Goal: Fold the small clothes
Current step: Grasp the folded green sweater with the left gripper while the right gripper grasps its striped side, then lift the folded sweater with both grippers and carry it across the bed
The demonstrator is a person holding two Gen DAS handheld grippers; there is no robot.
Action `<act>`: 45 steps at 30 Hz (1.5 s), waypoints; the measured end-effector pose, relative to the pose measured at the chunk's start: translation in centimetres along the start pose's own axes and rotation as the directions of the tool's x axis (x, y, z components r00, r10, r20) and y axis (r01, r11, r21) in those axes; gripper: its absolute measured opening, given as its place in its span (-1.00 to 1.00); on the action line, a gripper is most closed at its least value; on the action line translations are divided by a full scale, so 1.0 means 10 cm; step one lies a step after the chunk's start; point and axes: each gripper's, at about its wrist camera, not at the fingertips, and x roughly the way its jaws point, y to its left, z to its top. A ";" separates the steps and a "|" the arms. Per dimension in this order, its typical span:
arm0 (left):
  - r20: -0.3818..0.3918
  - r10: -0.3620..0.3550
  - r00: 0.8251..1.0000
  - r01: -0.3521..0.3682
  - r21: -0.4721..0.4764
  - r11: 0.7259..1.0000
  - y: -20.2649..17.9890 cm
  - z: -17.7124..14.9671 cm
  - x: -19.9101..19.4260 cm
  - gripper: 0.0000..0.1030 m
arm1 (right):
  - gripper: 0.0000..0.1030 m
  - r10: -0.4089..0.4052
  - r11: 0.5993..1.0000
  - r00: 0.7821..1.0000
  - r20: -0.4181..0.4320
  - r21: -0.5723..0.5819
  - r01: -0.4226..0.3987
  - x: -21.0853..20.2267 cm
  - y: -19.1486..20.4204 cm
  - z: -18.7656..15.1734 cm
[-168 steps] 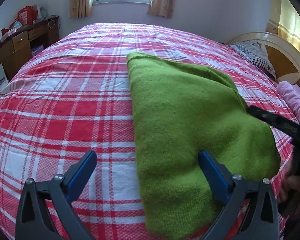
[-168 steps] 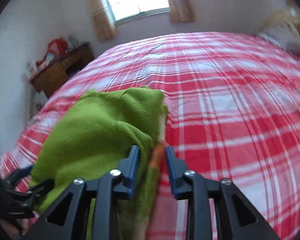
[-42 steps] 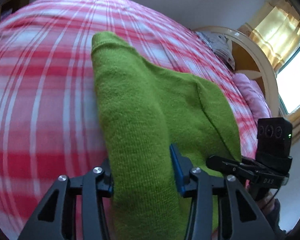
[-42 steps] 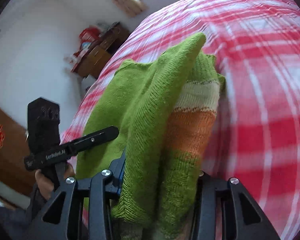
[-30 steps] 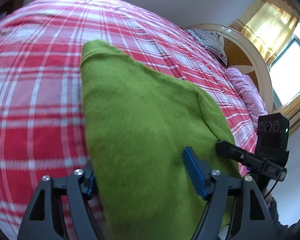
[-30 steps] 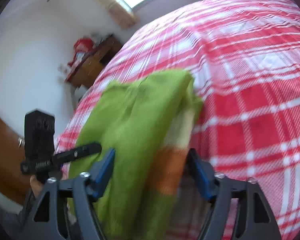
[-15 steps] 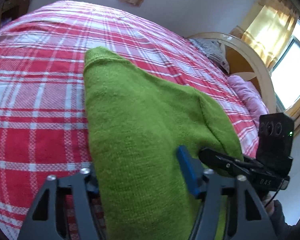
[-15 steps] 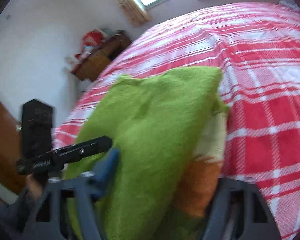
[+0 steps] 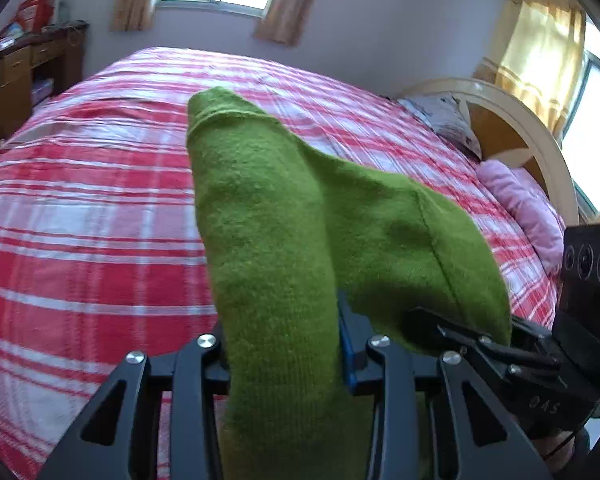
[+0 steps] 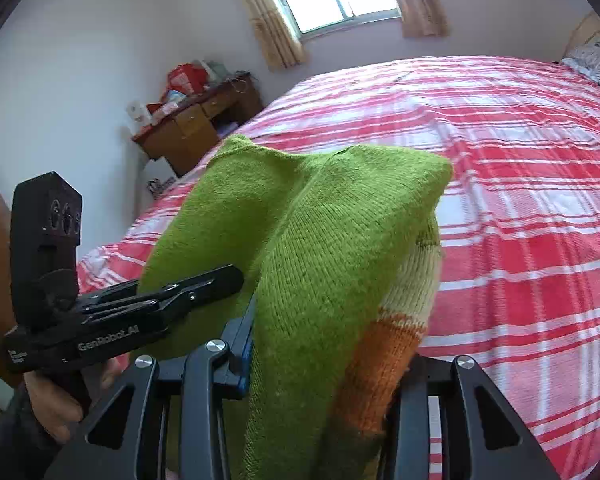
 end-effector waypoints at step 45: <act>0.154 0.363 0.919 -0.309 -0.290 0.906 1.95 0.03 -1.14 -0.30 | -0.24 0.268 0.914 0.959 -0.094 -0.291 -0.283 1.32 2.28 0.52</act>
